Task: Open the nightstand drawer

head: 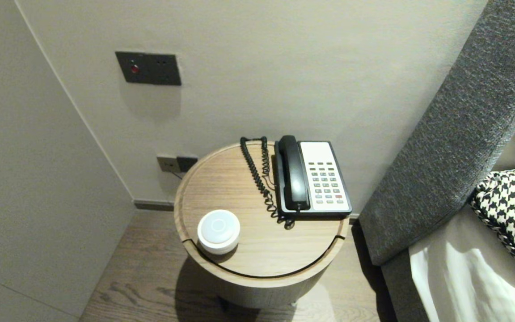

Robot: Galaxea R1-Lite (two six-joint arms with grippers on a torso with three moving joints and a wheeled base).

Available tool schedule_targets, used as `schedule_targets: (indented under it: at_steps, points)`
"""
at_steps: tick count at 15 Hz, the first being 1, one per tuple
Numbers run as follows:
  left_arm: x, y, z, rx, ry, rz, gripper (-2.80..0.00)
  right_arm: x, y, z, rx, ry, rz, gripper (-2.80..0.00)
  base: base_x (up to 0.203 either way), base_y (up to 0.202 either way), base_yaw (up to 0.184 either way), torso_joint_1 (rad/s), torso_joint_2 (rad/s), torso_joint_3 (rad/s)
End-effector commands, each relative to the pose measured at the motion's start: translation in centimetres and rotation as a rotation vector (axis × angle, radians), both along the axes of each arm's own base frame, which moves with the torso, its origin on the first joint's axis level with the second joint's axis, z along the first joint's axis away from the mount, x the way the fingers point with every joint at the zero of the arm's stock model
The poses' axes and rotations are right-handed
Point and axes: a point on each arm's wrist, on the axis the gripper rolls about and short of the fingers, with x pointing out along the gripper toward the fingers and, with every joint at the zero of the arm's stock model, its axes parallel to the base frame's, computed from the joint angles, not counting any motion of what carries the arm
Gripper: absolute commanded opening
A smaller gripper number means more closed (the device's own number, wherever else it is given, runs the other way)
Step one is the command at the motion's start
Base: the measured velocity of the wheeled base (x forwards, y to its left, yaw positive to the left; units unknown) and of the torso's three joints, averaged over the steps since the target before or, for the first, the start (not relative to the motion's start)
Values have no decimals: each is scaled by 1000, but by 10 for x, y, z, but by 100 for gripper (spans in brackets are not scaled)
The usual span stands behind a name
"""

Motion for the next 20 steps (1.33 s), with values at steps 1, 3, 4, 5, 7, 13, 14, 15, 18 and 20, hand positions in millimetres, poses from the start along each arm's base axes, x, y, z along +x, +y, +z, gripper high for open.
schedule_targets:
  at_steps: [1,3,4,5,7,13,14,15,18,20]
  points:
    - [0,0,0,-1,1,1,-280,3,0,-11,0,41,0,-280,0,0,0,0,0,0]
    - [0,0,0,1,1,-1,-280,3,0,-11,0,41,0,-280,0,0,0,0,0,0]
    - [0,0,0,1,1,-1,-280,3,0,-11,-1,41,1,-280,0,0,0,0,0,0]
    - [0,0,0,1,1,-1,-280,3,0,-11,-2,41,0,-280,0,0,0,0,0,0]
    - [0,0,0,1,1,-1,-280,3,0,-11,-2,41,2,-280,0,0,0,0,0,0]
    - [0,0,0,1,1,-2,-280,3,0,-11,-2,41,2,-280,0,0,0,0,0,0]
    - [0,0,0,1,1,-1,-280,3,0,-11,-2,41,2,-280,0,0,0,0,0,0]
    - [0,0,0,1,1,-2,-280,3,0,-11,-2,40,2,-280,0,0,0,0,0,0]
    - [0,0,0,4,0,-2,-280,3,0,-11,-2,41,2,-280,0,0,0,0,0,0]
    - [0,0,0,13,6,-1,-280,3,0,-11,-2,41,2,-280,0,0,0,0,0,0]
